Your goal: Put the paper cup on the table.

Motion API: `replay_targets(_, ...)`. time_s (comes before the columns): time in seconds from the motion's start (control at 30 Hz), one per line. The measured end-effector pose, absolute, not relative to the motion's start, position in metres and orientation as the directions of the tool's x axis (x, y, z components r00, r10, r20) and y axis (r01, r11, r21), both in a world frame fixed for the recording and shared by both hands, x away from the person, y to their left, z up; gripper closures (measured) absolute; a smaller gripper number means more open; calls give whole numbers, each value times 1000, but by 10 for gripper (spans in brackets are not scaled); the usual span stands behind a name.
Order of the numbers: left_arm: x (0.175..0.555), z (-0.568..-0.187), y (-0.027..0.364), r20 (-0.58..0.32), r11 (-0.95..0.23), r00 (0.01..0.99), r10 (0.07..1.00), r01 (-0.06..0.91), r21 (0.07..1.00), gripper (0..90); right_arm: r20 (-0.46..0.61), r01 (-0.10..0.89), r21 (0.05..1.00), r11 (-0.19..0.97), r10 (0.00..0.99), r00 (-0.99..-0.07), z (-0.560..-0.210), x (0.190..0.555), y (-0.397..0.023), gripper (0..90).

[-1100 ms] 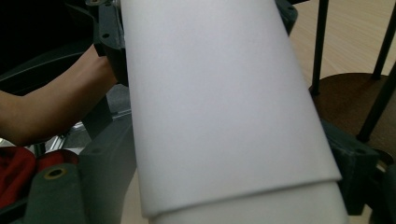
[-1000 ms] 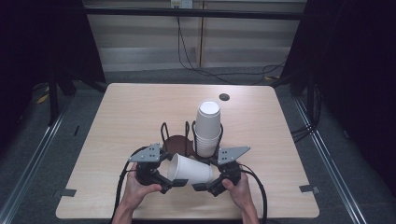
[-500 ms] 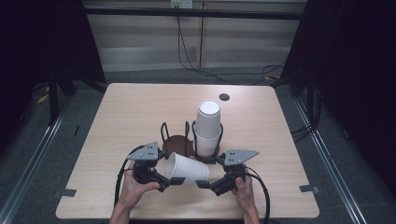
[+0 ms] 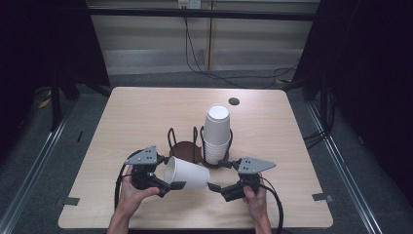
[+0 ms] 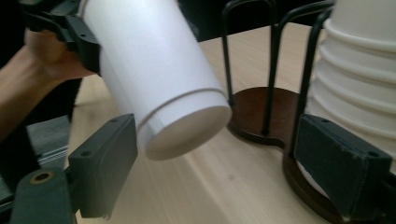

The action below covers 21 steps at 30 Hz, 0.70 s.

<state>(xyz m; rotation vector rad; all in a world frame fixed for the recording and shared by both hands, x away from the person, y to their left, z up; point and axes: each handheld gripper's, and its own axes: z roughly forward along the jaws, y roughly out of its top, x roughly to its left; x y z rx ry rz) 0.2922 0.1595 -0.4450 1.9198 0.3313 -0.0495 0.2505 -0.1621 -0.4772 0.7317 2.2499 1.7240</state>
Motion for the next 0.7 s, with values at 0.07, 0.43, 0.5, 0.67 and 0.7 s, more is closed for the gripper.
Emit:
replay_targets(0.07, 292, -445, 160, -194, -333, 960, 202, 254, 908, 114, 118, 247, 952, 179, 531, -839, -479, 249, -163, 134)
replay_targets(0.43, 293, -442, 166, -172, -411, 955, 242, 261, 874, 113, 96, 209, 974, 89, 674, -733, -495, 243, -175, 139)
replay_targets(0.5, 292, -441, 168, -167, -428, 956, 240, 259, 866, 113, 89, 204, 975, 91, 678, -730, -495, 243, -175, 140)
replay_targets(0.67, 291, -438, 177, -160, -455, 950, 267, 271, 848, 113, 72, 189, 979, 80, 728, -681, -499, 240, -175, 145)
replay_targets(0.7, 292, -438, 179, -162, -458, 951, 264, 271, 847, 112, 73, 182, 981, 69, 737, -672, -501, 239, -175, 148)
